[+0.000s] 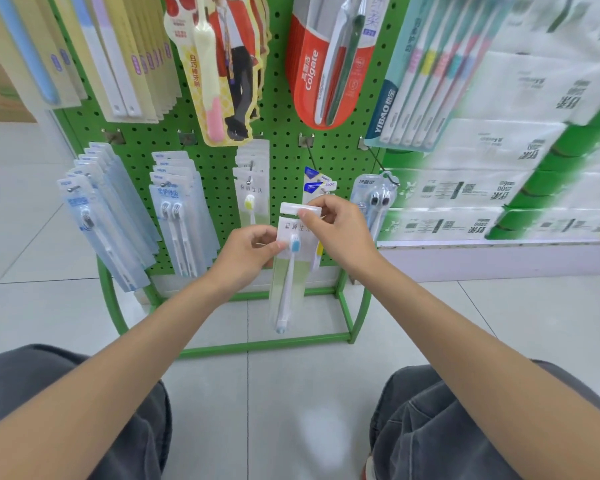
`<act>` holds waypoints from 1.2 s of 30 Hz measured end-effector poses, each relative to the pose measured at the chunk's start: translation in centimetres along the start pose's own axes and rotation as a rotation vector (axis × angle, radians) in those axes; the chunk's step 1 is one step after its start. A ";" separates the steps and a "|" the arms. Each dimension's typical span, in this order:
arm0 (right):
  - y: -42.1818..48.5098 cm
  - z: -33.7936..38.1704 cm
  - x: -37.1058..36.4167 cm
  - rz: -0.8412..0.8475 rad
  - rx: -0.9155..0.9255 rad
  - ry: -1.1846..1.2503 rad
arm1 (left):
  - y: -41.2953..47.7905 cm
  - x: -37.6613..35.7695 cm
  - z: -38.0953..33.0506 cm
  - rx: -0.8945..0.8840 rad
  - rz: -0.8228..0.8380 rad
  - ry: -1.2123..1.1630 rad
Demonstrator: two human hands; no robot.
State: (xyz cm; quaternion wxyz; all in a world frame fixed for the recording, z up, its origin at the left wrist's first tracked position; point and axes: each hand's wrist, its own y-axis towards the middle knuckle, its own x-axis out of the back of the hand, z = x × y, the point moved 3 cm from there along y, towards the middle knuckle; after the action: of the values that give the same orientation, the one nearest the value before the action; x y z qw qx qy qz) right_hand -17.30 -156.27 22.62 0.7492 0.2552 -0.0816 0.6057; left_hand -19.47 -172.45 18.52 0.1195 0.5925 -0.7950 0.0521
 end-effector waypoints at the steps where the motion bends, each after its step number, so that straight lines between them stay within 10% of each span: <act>1: 0.1 -0.1 0.0 0.013 -0.009 0.016 | 0.0 0.1 -0.1 0.002 -0.004 -0.009; 20: -4.5 -5.1 -4.1 0.771 -0.289 -0.153 | -0.2 2.0 -0.9 0.087 -0.140 -0.172; 36: -6.1 -6.1 -5.0 0.586 -0.144 -0.282 | -1.0 1.1 -3.0 -0.032 0.013 0.065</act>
State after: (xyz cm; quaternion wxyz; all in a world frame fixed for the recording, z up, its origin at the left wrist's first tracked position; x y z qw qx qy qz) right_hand -13.87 -158.46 13.47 0.5404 0.2485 -0.2971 0.7469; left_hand -18.39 -173.08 21.66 0.1545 0.5831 -0.7954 0.0593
